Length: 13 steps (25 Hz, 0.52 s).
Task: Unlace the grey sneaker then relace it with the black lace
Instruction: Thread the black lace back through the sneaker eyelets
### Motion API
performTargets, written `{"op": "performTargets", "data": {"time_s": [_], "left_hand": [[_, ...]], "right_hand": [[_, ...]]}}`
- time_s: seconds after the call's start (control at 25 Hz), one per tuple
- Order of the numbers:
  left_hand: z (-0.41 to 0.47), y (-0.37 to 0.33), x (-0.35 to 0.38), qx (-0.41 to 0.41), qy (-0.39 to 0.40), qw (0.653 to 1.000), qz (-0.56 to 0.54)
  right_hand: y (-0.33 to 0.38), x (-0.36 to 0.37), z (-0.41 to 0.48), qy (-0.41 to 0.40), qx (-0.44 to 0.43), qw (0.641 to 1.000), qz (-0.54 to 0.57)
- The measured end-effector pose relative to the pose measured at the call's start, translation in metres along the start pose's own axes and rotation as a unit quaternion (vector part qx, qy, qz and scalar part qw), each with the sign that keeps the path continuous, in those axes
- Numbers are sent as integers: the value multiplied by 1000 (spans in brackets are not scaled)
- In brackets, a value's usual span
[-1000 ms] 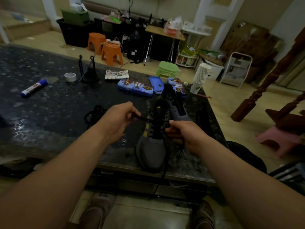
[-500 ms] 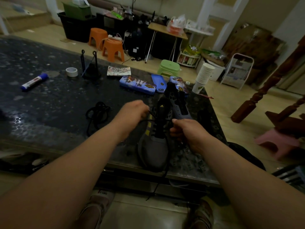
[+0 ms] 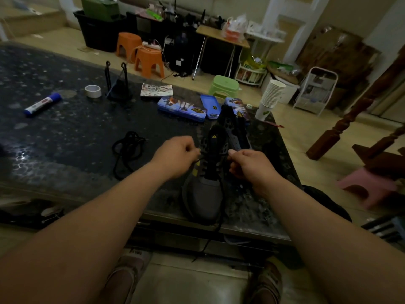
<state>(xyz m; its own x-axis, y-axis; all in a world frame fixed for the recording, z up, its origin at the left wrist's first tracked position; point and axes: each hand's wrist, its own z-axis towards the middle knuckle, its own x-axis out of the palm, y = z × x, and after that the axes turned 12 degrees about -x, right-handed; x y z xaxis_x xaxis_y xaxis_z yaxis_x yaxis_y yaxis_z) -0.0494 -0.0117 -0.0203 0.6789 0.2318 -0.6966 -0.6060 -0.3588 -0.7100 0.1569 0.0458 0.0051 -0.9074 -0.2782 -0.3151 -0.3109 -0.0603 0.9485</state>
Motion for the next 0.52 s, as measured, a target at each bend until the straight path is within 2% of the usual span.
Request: {"op": "performTargets", "data": {"time_s": [0.04, 0.08, 0.12, 0.16, 0.2, 0.24, 0.28, 0.32, 0.36, 0.4, 0.44, 0.52], "left_hand": [[2, 1, -8, -34, -31, 996, -79], [5, 3, -16, -81, -55, 977, -189], [6, 5, -25, -136, -69, 939, -310], [8, 8, -30, -190, -79, 901, -382], [10, 12, -33, -227, -85, 891, -383], [14, 18, -34, -245, -94, 915, -306], [14, 23, -32, -248, -105, 949, -164], [11, 24, -28, -223, -127, 966, -9], [5, 22, -22, -167, -165, 968, 88], [0, 17, -16, -98, -191, 969, 122], [-4, 10, -8, -35, -180, 977, 110], [-10, -3, 12, 12, -43, 998, 46]], "right_hand": [[-1, 1, 1, -2, 5, 1000, 4], [-2, 1, 2, -3, 16, 1000, 12], [-3, 3, 3, -3, 27, 999, 20], [-4, 4, 4, -2, 37, 999, 26], [-5, 6, 5, 1, 44, 999, 26], [-7, 6, 6, 4, 46, 999, 20], [-9, 7, 7, 9, 45, 999, 11], [-10, 8, 8, 14, 42, 999, 0], [-11, 8, 8, 19, 38, 999, -11], [-12, 8, 9, 24, 32, 999, -22], [-13, 9, 9, 27, 25, 999, -32], [-13, 11, 10, 28, 18, 998, -53]]}}
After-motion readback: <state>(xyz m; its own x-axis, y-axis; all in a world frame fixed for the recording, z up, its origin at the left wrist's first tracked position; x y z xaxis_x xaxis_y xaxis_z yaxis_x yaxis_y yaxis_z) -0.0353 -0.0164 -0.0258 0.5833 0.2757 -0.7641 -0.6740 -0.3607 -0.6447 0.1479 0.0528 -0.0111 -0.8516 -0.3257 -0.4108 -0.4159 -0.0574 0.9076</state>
